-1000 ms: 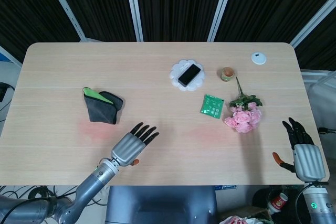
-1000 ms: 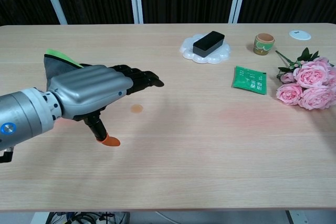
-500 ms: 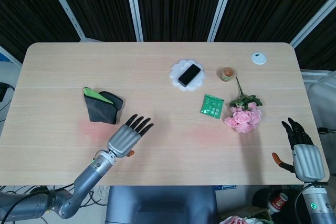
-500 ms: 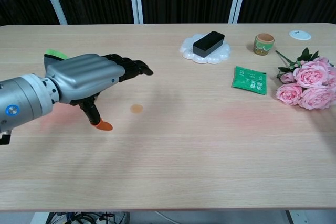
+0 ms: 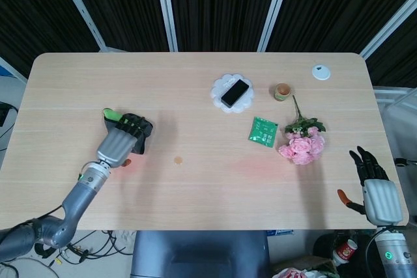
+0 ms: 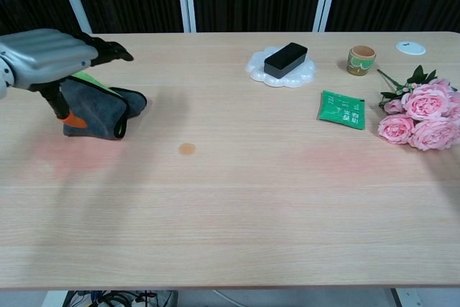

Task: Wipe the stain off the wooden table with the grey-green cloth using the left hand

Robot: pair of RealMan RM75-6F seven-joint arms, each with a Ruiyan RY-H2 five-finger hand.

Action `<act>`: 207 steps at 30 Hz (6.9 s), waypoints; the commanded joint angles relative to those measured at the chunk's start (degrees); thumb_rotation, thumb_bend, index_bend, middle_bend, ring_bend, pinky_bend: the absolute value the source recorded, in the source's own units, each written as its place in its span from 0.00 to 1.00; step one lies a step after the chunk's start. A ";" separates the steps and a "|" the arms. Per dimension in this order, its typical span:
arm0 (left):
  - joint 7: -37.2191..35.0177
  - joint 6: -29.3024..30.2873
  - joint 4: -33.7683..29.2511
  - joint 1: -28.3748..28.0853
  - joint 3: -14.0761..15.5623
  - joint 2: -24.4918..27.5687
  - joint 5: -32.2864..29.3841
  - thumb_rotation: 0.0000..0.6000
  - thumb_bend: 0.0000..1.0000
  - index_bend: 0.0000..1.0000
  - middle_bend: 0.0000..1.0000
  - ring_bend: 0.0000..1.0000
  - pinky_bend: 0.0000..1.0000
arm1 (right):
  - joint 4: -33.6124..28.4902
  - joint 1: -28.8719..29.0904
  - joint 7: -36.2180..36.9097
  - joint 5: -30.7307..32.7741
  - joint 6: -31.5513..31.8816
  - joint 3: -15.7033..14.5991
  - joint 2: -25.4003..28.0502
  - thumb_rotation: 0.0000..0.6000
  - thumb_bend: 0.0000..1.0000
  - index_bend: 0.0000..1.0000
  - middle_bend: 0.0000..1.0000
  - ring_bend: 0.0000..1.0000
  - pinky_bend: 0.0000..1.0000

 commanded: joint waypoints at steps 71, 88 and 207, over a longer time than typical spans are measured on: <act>-17.86 -0.42 25.91 -9.93 -0.45 -17.18 11.01 1.00 0.46 0.69 0.71 0.61 0.70 | -3.04 -0.59 4.62 1.90 -1.22 0.18 1.16 1.00 0.20 0.00 0.00 0.00 0.19; 0.94 -8.21 24.98 -12.27 -0.40 -24.63 3.56 1.00 0.60 0.72 0.73 0.63 0.70 | -2.77 -0.56 5.58 1.79 -1.27 0.30 1.38 1.00 0.20 0.00 0.00 0.00 0.19; 10.32 -3.69 11.17 -7.07 1.75 -19.34 1.60 1.00 0.61 0.72 0.73 0.63 0.70 | -2.89 -0.84 5.82 -0.24 -0.03 -0.21 1.13 1.00 0.22 0.00 0.00 0.00 0.19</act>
